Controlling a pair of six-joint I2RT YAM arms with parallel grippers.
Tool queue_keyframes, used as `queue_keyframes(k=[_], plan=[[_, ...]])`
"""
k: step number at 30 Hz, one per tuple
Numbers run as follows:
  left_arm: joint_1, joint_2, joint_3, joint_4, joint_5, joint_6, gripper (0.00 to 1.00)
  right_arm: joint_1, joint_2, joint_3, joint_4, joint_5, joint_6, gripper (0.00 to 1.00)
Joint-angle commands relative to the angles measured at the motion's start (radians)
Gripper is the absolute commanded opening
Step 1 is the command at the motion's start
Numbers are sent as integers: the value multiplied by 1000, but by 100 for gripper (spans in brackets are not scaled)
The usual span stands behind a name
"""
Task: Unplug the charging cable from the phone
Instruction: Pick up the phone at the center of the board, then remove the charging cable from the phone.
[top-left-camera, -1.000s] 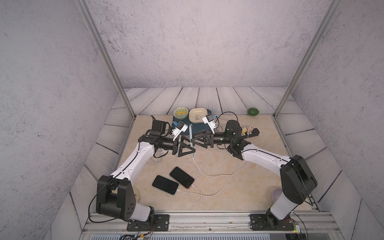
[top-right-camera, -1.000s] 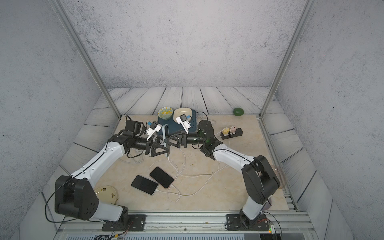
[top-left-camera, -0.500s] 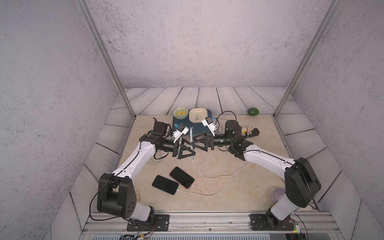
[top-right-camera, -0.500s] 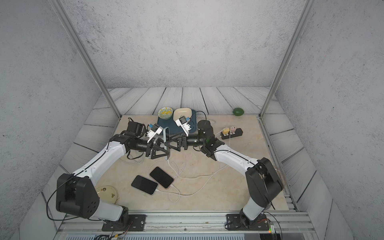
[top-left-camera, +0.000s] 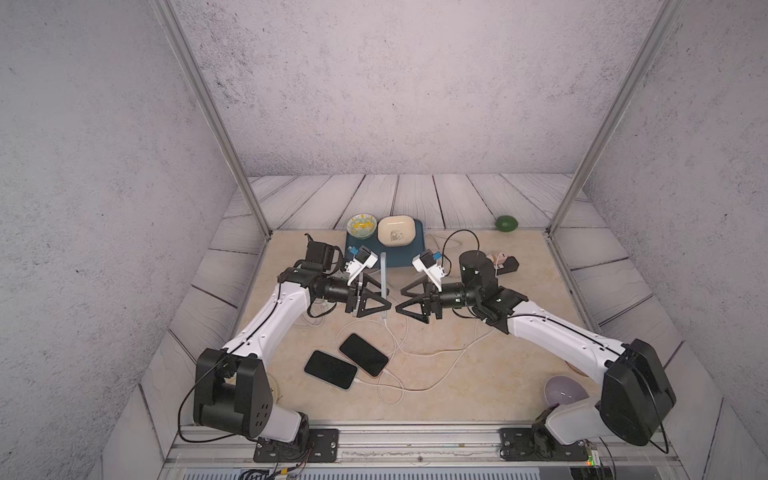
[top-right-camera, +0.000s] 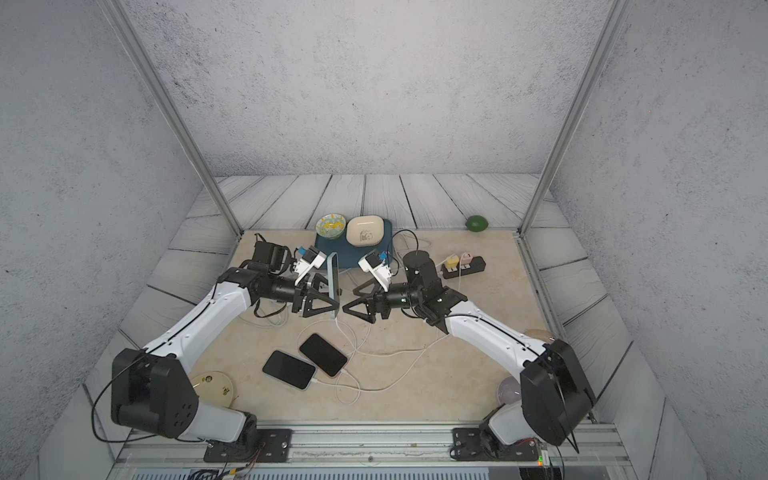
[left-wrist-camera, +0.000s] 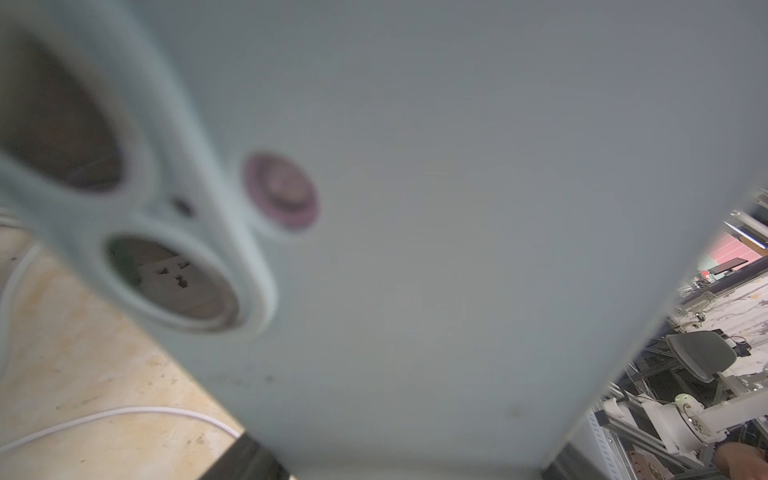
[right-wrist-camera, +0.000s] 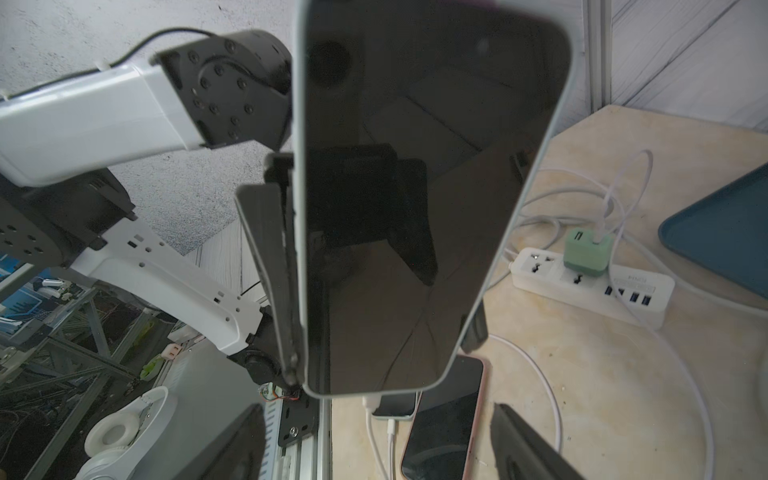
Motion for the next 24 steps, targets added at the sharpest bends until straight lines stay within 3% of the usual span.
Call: queue_keyframes(k=[1, 8, 24], plan=[[-3, -32, 50, 39, 35, -13, 11, 10, -42, -45, -3, 17, -83, 79], [-3, -22, 49, 57, 39, -30, 11, 53, -24, -76, 17, 40, -124, 63], [-3, -19, 49, 66, 40, -44, 11, 113, 82, -74, 161, 55, -84, 50]])
